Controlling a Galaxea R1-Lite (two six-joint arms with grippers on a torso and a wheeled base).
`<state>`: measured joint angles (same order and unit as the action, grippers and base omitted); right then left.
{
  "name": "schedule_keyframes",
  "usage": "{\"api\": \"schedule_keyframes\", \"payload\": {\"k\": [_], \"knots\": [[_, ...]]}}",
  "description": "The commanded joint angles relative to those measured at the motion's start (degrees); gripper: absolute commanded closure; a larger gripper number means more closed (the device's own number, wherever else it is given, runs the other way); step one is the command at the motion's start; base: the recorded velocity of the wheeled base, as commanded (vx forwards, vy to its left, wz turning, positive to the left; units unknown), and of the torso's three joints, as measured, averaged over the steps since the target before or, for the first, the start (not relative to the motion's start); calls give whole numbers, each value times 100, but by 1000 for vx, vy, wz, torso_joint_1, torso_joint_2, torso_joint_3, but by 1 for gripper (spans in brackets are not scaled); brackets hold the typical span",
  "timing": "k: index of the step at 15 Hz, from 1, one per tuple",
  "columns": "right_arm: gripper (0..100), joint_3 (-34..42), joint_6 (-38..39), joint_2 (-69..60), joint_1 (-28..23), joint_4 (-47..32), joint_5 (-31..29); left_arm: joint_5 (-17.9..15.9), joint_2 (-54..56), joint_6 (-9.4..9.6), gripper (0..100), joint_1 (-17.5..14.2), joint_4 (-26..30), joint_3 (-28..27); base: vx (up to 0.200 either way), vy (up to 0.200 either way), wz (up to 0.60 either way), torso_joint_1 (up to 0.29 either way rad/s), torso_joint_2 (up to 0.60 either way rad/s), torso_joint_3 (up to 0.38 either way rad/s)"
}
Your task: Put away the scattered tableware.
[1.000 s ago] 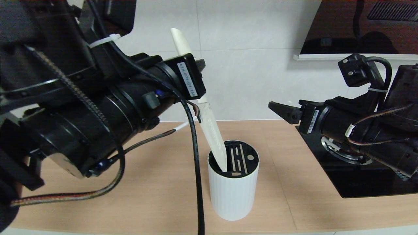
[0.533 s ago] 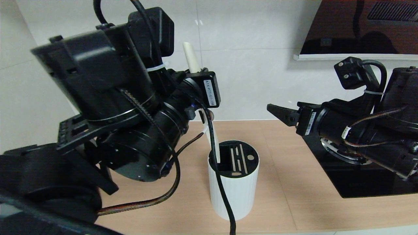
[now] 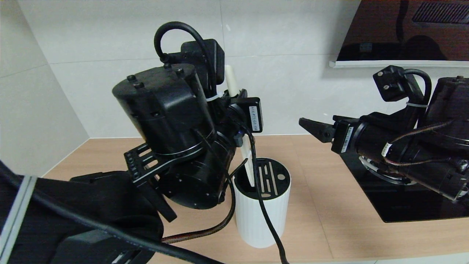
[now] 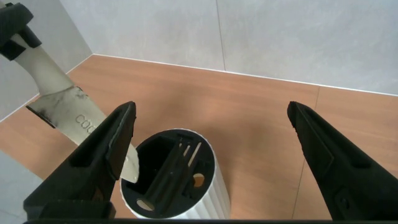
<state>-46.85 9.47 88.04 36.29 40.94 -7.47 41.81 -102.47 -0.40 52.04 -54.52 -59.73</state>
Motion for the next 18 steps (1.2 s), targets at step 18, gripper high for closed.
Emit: {"api": "schedule_keyframes", "payload": {"k": [18], "knots": [[0, 62, 2, 82, 10, 2, 9, 73, -774, -144, 100, -10, -103, 146, 0, 0, 0, 0, 0, 0]]}}
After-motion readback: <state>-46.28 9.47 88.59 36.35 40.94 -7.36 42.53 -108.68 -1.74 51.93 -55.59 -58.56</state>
